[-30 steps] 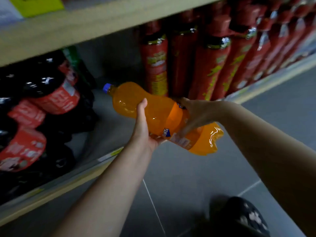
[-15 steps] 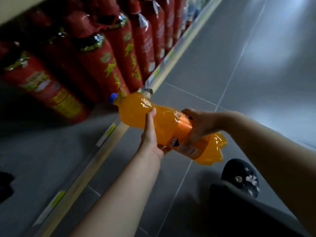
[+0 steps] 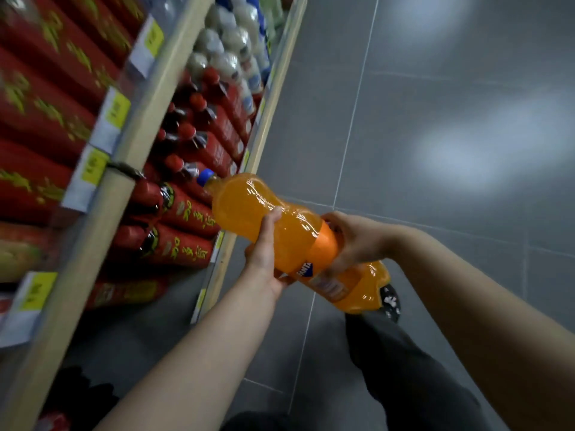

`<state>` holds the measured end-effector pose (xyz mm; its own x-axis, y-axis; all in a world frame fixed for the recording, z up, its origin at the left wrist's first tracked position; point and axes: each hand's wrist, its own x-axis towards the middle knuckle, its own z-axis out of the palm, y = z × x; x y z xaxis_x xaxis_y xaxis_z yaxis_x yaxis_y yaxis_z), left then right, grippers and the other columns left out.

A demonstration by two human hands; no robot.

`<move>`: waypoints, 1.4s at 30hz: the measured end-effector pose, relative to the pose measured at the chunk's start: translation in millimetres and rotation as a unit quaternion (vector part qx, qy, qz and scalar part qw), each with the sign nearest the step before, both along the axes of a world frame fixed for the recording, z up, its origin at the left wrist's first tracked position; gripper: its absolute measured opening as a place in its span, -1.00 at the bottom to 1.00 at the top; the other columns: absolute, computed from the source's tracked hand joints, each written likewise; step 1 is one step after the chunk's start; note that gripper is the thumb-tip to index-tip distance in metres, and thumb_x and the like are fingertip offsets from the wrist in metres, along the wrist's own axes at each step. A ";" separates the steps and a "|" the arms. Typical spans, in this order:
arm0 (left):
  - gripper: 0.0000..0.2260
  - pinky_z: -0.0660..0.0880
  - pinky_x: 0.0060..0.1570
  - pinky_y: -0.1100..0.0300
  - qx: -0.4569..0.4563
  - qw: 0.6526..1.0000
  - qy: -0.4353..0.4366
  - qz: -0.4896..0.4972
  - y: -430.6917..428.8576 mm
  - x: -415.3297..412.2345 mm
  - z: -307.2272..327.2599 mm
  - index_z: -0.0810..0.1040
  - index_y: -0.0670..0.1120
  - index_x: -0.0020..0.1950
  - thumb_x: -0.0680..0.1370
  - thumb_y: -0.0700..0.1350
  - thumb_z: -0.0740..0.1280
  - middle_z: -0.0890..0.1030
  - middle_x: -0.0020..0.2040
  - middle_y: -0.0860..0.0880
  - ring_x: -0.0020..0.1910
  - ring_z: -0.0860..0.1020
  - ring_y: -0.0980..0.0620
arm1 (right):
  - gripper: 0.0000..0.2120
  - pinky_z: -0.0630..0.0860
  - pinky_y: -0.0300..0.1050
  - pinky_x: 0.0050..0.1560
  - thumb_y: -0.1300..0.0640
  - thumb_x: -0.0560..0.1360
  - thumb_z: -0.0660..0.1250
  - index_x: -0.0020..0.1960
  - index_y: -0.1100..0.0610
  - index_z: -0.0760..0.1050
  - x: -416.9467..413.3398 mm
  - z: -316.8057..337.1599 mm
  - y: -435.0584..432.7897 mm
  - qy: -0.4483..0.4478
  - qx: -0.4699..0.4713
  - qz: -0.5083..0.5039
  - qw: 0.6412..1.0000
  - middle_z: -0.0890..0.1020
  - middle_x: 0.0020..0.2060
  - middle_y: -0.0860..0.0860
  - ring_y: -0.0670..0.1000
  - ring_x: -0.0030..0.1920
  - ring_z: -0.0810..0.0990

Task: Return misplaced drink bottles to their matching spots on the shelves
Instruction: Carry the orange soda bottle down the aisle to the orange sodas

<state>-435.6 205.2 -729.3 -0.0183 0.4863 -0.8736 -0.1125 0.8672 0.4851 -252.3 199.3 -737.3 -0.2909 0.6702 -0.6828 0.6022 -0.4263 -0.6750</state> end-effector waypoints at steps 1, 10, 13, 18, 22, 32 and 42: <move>-0.08 0.52 0.07 -0.23 0.009 1.000 0.011 -0.006 1.7 9.4 30.3 0.33 0.12 0.32 0.03 0.39 0.49 0.55 0.16 -0.15 0.07 0.56 -0.23 | -0.20 0.51 -0.02 0.14 -0.04 0.26 0.57 0.39 -0.05 0.25 10.2 32.7 4.4 0.015 0.033 -0.034 0.999 0.46 0.14 -0.09 0.01 0.15 0.48; -0.06 0.62 -0.12 -0.04 0.214 0.976 0.004 -0.032 71.7 106.2 253.8 0.38 0.11 0.36 0.02 0.35 0.49 0.59 0.18 -0.07 0.09 0.60 -0.12 | 0.12 0.43 0.10 0.25 -0.26 0.08 0.58 0.44 -0.26 -0.03 114.3 290.0 56.9 -0.076 0.167 0.024 0.983 0.23 0.30 -0.08 0.00 0.27 0.27; -0.01 0.53 0.08 -0.22 0.244 0.968 -0.016 -0.060 106.2 147.8 321.7 0.34 0.16 0.37 -0.01 0.42 0.48 0.56 0.22 -0.08 0.13 0.57 -0.16 | 0.11 0.45 0.19 0.24 -0.21 0.10 0.60 0.44 -0.28 -0.04 156.1 353.8 92.2 -0.074 0.176 0.008 0.982 0.23 0.34 -0.08 0.07 0.34 0.28; -0.05 0.52 0.09 -0.23 0.304 0.951 -0.017 -0.049 158.4 193.2 380.8 0.31 0.19 0.35 0.02 0.40 0.48 0.53 0.23 -0.06 0.13 0.55 -0.14 | 0.08 0.43 0.29 0.24 -0.15 0.10 0.61 0.35 -0.40 -0.06 202.4 403.5 143.3 -0.026 0.178 -0.005 0.984 0.26 0.38 -0.05 0.12 0.34 0.33; -0.07 0.53 0.07 -0.21 0.325 0.944 -0.028 -0.045 212.8 224.4 402.7 0.33 0.15 0.35 0.04 0.38 0.46 0.54 0.22 -0.07 0.13 0.56 -0.15 | 0.12 0.46 0.11 0.15 -0.24 0.03 0.57 0.39 -0.33 -0.06 232.6 418.3 201.0 -0.012 0.170 0.001 0.985 0.36 0.22 -0.15 0.03 0.23 0.42; -0.12 0.57 -0.04 -0.13 0.291 0.951 -0.063 -0.081 382.8 320.8 395.7 0.31 0.14 0.38 0.10 0.37 0.42 0.55 0.19 -0.10 0.09 0.56 -0.16 | -0.01 0.48 0.08 0.16 -0.08 0.22 0.59 0.43 -0.22 0.01 326.9 405.6 360.0 -0.009 0.150 -0.041 0.988 0.40 0.22 -0.12 0.03 0.22 0.45; -0.41 0.58 -0.06 -0.13 0.296 0.942 -0.062 -0.144 524.1 504.8 398.4 0.44 0.25 0.12 0.12 0.35 0.41 0.58 0.11 -0.04 0.04 0.58 -0.13 | -0.05 0.48 0.06 0.15 -0.06 0.22 0.60 0.41 -0.18 0.07 502.7 393.6 475.3 0.007 0.144 -0.124 0.982 0.41 0.20 -0.10 0.03 0.20 0.46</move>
